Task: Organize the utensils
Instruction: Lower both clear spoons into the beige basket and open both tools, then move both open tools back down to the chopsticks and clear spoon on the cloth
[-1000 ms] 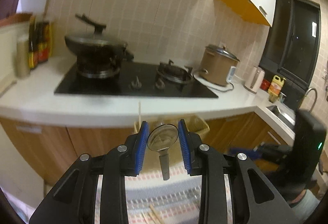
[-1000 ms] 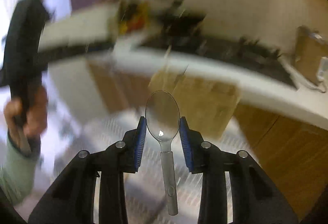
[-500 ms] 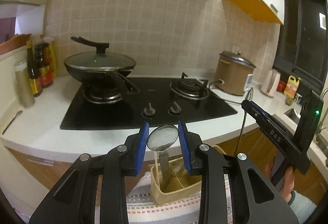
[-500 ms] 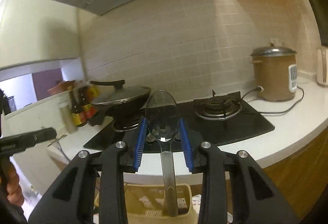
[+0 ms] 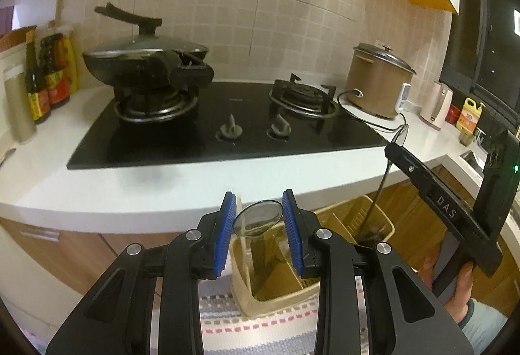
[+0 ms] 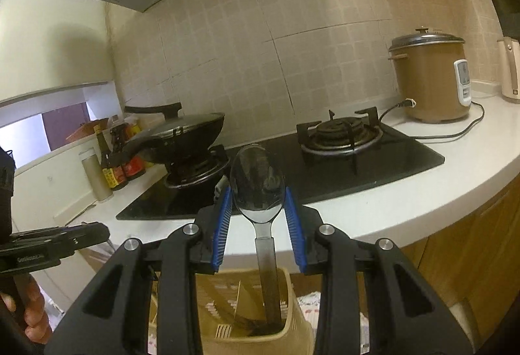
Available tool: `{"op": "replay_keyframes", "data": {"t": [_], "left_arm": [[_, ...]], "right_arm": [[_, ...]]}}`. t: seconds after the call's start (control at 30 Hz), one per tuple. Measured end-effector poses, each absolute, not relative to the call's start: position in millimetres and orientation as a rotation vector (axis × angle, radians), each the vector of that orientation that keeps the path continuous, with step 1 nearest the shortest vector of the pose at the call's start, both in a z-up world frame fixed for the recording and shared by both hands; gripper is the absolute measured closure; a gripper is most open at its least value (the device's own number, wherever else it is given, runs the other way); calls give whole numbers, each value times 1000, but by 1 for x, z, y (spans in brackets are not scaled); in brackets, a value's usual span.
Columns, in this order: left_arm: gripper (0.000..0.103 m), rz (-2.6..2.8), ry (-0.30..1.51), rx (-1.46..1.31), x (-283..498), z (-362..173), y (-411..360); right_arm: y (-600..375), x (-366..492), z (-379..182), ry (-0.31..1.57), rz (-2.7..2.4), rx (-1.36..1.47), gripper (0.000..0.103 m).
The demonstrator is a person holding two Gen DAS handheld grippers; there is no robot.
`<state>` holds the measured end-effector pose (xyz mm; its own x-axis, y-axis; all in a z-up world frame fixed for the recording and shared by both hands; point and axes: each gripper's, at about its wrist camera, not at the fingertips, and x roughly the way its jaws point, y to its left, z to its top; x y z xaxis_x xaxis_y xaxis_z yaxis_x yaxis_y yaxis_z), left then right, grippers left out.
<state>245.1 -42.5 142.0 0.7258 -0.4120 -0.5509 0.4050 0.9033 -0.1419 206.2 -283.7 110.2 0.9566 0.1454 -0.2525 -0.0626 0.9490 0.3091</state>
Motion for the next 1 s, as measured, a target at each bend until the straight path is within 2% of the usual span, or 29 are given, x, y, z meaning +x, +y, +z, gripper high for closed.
{"op": "replay_keyframes", "data": {"t": [0.1, 0.17, 0.33, 0.4, 0.43, 0.63, 1.0], "left_arm": [[73, -476, 628, -22, 240, 141, -41], [67, -488, 635, -32, 234, 143, -37], [61, -520, 645, -76, 209, 148, -24], [58, -539, 662, -91, 195, 148, -17], [57, -544, 668, -94, 188, 147, -15], [56, -527, 753, -86, 150, 126, 0], [56, -514, 995, -108, 109, 44, 25]], "right_arm": [[-280, 193, 113, 299, 127, 291, 72], [-279, 182, 117, 314, 154, 291, 72], [-280, 155, 122, 380, 205, 304, 68], [-280, 139, 121, 413, 219, 311, 51], [-280, 135, 121, 421, 220, 309, 49], [-273, 102, 123, 549, 208, 281, 49], [-222, 84, 72, 1008, 291, 165, 49]]}}
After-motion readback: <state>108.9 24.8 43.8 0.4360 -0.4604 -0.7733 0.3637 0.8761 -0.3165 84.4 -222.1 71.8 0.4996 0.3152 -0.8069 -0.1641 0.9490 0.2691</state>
